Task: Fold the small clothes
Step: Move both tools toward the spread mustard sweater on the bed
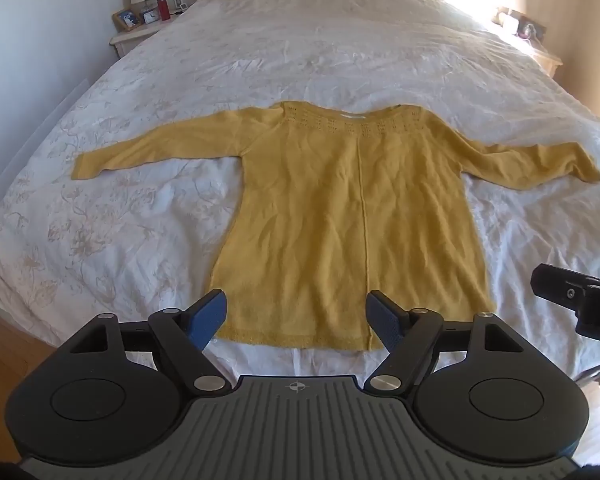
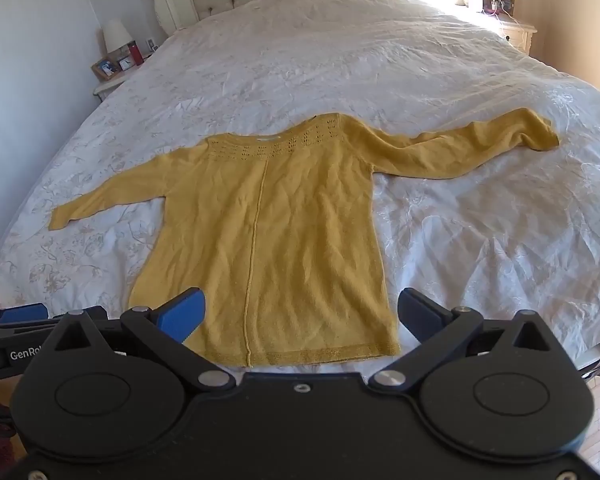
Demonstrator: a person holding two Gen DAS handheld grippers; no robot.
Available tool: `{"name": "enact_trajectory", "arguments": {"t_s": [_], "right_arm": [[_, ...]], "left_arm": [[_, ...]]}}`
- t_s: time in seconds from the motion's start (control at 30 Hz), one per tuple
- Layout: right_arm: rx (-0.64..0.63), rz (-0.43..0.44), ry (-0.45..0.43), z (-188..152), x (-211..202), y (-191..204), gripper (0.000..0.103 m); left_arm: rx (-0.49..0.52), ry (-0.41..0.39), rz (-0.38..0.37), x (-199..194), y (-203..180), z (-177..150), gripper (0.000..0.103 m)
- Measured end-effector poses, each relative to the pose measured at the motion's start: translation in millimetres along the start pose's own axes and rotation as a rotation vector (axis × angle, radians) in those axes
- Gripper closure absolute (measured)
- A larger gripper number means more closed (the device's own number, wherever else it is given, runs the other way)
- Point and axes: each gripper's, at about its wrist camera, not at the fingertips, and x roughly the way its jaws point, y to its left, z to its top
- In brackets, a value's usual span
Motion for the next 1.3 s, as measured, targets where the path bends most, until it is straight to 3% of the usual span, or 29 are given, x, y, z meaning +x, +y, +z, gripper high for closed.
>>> {"name": "enact_trajectory", "arguments": {"t_s": [0.63,0.97,1.13,1.3], "right_arm": [[-0.013,0.013,-0.007,5,10,-5,0.001],[-0.015,0.031,0.016,6,15,-7,0.001],[-0.001,0.050,0.042,7,15,-10,0.001],[0.007,0.068,0.024,8,16,-11,0.001]], "left_arm": [[0.015,-0.023,0.031,6,0,2,0.027],[0.020,-0.003,0.048,7,0,2,0.027],[0.029,0.063,0.072,9,-4,5,0.027],[0.004,0.038,0.050,7,-4,7,0.027]]}}
